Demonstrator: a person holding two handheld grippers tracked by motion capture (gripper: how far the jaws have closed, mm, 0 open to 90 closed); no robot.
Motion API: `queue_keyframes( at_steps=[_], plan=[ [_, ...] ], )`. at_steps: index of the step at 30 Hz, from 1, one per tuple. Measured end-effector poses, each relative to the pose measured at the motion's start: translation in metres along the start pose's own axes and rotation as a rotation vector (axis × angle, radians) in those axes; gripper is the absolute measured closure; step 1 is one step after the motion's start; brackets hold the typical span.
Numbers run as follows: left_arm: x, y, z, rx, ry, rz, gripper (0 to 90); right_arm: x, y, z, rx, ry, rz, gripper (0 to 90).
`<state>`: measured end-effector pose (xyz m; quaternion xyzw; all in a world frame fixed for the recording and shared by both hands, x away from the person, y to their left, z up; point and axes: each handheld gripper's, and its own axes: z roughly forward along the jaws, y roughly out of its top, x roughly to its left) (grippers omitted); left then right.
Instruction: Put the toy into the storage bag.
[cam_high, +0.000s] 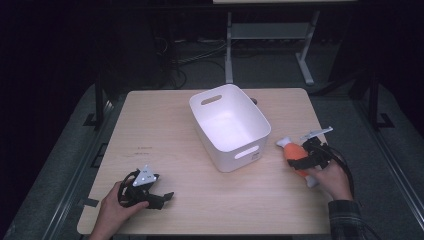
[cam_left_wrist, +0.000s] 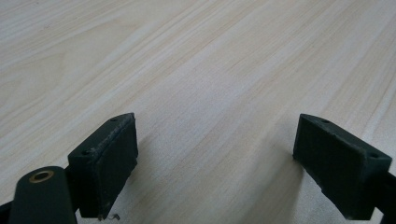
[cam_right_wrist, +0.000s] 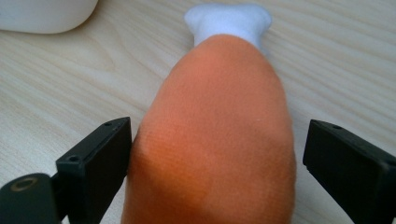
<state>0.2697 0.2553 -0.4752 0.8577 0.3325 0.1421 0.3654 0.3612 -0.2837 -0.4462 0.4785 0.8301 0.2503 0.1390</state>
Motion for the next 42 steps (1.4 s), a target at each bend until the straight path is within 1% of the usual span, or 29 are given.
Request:
queue_keyframes(
  at_steps=[4, 15, 16, 17, 19, 30, 32, 38, 42],
  plan=[
    [0.0, 0.0, 0.0, 0.0, 0.0, 0.001, 12.9, 0.001, 0.0, 0.004, 0.02, 0.001, -0.002, 8.1],
    [0.0, 0.0, 0.0, 0.0, 0.0, 0.0, 12.9, 0.003, -0.003, 0.01, 0.051, 0.003, -0.008, 9.1],
    [0.0, 0.0, 0.0, 0.0, 0.0, 0.0, 12.9, 0.003, -0.003, 0.01, 0.051, 0.0, -0.008, 10.5],
    [0.0, 0.0, 0.0, 0.001, 0.0, 0.001, 12.9, 0.003, -0.003, 0.01, 0.052, 0.002, -0.009, 14.0],
    [0.0, 0.0, 0.0, 0.0, 0.0, 0.0, 12.9, 0.002, -0.003, 0.01, 0.048, -0.001, -0.009, 14.0],
    [0.0, 0.0, 0.0, 0.0, 0.0, 0.0, 12.9, 0.001, -0.005, 0.006, 0.032, 0.003, -0.009, 20.3],
    [0.0, 0.0, 0.0, 0.0, 0.0, 0.0, 12.9, 0.001, -0.006, 0.005, 0.031, 0.009, -0.009, 21.0],
    [0.0, 0.0, 0.0, 0.0, 0.0, 0.001, 12.9, -0.001, -0.006, -0.001, 0.014, 0.02, 0.0, 21.4],
    [0.0, 0.0, 0.0, 0.0, 0.0, 0.0, 12.9, -0.002, -0.007, -0.006, 0.0, 0.025, -0.005, 21.5]
  ],
)
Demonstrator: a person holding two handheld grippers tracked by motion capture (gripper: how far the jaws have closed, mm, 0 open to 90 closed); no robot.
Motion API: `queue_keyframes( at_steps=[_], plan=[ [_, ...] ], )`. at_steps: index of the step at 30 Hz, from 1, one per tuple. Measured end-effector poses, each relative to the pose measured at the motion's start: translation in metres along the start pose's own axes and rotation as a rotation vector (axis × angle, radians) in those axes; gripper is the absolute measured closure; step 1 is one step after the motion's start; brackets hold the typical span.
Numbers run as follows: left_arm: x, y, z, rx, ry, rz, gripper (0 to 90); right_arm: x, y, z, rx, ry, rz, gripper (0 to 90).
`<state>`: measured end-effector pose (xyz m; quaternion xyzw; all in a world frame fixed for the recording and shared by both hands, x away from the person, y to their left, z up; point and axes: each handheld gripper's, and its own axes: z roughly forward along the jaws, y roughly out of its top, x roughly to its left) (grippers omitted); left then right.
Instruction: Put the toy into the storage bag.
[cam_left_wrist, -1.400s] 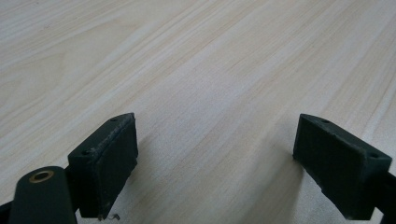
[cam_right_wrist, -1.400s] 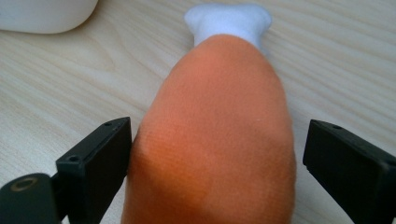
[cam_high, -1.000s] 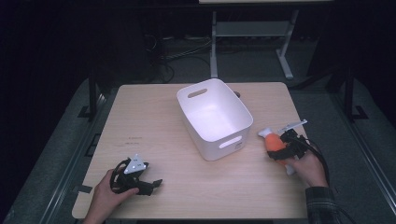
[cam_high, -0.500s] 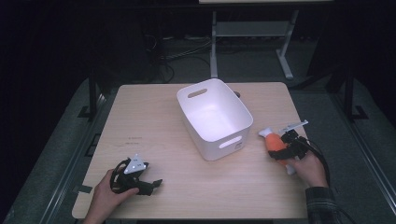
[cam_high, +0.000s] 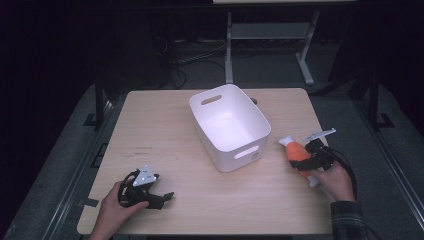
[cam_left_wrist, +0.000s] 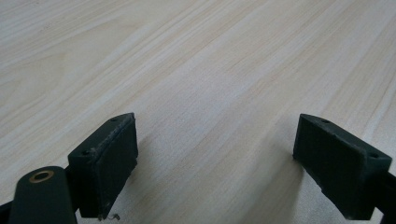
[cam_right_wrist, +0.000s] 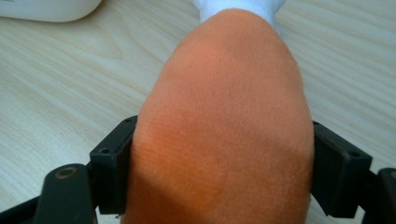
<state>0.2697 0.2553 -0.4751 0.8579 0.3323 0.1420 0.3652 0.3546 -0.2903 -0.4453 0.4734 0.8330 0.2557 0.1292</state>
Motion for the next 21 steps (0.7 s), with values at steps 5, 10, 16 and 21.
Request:
queue_keyframes(
  at_steps=[5, 10, 16, 21],
  plan=[
    [0.0, 0.0, 0.0, 0.0, 0.0, -0.001, 13.0, -0.002, 0.001, -0.008, -0.024, 0.02, -0.006, 21.5],
    [0.0, 0.0, 0.0, 0.0, 0.001, 0.003, 12.9, 0.0, 0.004, -0.017, -0.041, 0.044, -0.023, 21.5],
    [0.0, 0.0, 0.0, -0.002, 0.0, -0.003, 12.9, 0.0, 0.01, -0.028, -0.065, 0.057, -0.055, 21.5],
    [0.0, 0.0, 0.0, -0.002, 0.0, -0.002, 12.9, 0.0, 0.014, -0.032, -0.08, 0.069, -0.066, 21.5]
  ],
)
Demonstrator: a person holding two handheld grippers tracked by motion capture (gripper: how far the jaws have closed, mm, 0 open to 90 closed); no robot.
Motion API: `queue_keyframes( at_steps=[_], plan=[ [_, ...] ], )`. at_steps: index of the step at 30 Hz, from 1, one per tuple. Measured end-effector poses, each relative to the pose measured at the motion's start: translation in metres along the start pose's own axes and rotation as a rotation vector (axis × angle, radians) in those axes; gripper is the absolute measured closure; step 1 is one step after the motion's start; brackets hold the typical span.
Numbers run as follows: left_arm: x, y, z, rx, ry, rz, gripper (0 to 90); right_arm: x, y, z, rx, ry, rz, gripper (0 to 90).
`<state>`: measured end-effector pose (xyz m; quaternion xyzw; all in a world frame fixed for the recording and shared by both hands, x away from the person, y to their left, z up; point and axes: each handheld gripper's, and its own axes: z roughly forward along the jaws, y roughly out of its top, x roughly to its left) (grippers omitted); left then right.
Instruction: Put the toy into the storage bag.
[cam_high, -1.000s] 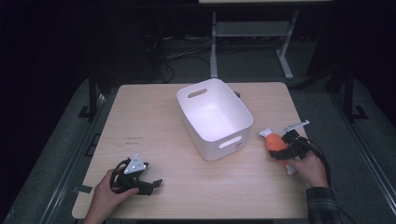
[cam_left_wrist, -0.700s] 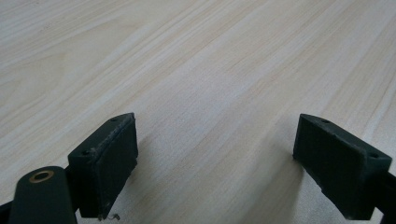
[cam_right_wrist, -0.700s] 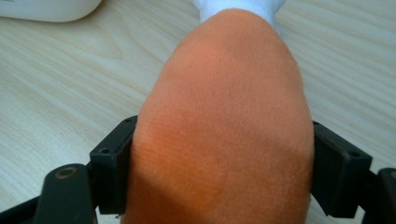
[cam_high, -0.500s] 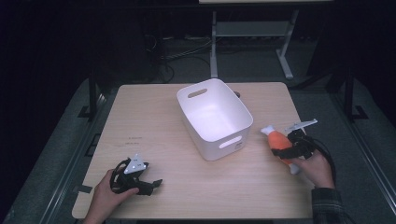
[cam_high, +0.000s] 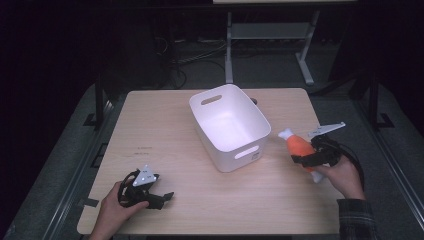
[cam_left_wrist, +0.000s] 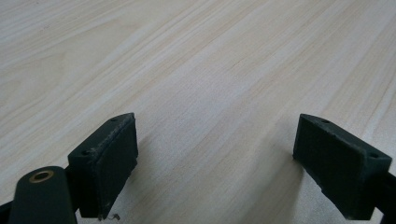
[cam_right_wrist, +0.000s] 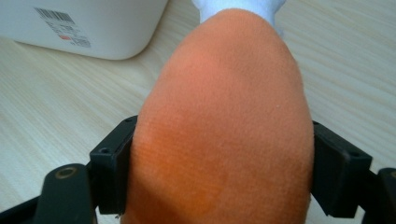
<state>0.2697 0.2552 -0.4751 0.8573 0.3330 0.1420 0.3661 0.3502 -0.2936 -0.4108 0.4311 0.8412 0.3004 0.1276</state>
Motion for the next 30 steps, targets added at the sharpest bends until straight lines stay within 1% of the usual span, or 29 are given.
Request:
queue_keyframes(
  at_steps=[6, 11, 20, 27, 30],
  plan=[
    [0.0, 0.0, 0.0, 0.001, 0.0, 0.0, 12.9, 0.001, 0.007, -0.006, -0.011, 0.006, -0.015, 21.5],
    [0.0, 0.0, 0.0, 0.001, 0.0, 0.0, 12.9, 0.003, 0.016, -0.014, -0.031, 0.016, -0.03, 21.5],
    [0.0, 0.0, 0.0, 0.001, 0.0, 0.0, 12.9, 0.006, 0.035, -0.028, -0.059, 0.027, -0.072, 21.5],
    [0.0, 0.0, 0.0, 0.001, 0.0, 0.001, 12.9, 0.01, 0.047, -0.033, -0.069, 0.038, -0.096, 21.5],
    [0.0, 0.0, 0.0, 0.001, 0.0, 0.001, 12.9, 0.011, 0.051, -0.036, -0.077, 0.045, -0.098, 21.5]
  ],
)
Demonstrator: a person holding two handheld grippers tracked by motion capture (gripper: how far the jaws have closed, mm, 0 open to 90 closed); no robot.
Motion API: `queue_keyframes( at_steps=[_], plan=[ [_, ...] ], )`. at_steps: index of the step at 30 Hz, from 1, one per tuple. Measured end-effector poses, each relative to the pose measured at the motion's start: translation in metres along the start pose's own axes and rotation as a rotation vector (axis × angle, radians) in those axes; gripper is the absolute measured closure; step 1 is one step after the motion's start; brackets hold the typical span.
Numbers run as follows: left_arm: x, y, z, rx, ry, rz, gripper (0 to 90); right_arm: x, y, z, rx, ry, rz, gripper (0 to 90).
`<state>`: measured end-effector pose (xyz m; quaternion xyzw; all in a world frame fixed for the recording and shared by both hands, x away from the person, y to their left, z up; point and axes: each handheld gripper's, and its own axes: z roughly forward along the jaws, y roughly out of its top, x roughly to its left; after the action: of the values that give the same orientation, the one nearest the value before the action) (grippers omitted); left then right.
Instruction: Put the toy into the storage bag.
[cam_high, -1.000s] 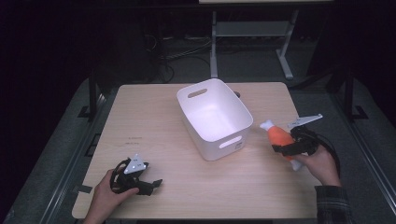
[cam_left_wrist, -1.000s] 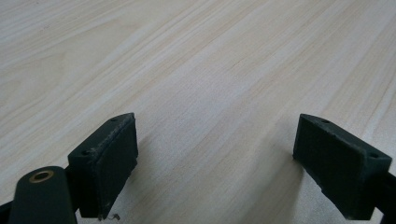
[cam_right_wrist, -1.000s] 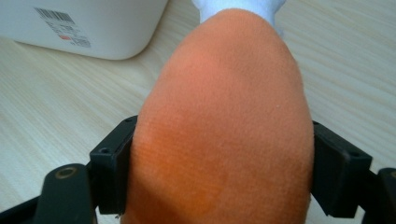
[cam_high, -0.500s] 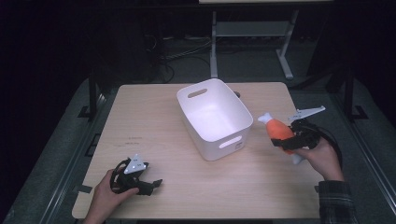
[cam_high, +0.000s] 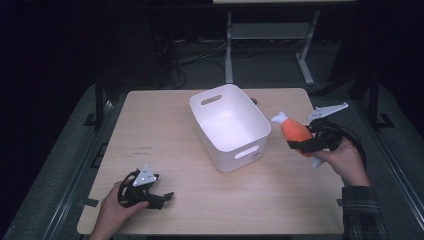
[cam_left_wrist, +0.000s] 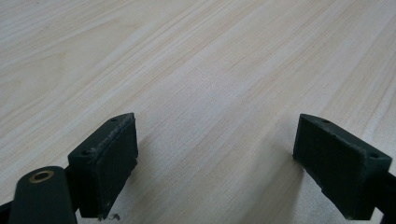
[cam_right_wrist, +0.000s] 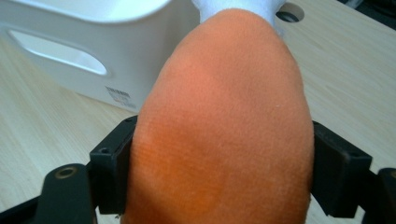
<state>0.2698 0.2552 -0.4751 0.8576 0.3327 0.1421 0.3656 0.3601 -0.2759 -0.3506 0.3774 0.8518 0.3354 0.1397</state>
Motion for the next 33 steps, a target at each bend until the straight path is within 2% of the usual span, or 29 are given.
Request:
queue_keyframes(
  at_steps=[9, 14, 33],
  plan=[
    [0.0, 0.0, 0.0, 0.0, 0.001, 0.003, 13.0, 0.004, 0.012, -0.004, -0.014, 0.031, -0.026, 21.5],
    [0.0, 0.0, 0.0, 0.0, -0.001, 0.0, 12.9, 0.007, 0.021, -0.003, -0.013, 0.042, -0.052, 21.5],
    [0.0, 0.0, 0.0, 0.0, 0.001, 0.003, 12.9, 0.019, 0.048, 0.003, -0.016, 0.078, -0.095, 21.5]
  ],
)
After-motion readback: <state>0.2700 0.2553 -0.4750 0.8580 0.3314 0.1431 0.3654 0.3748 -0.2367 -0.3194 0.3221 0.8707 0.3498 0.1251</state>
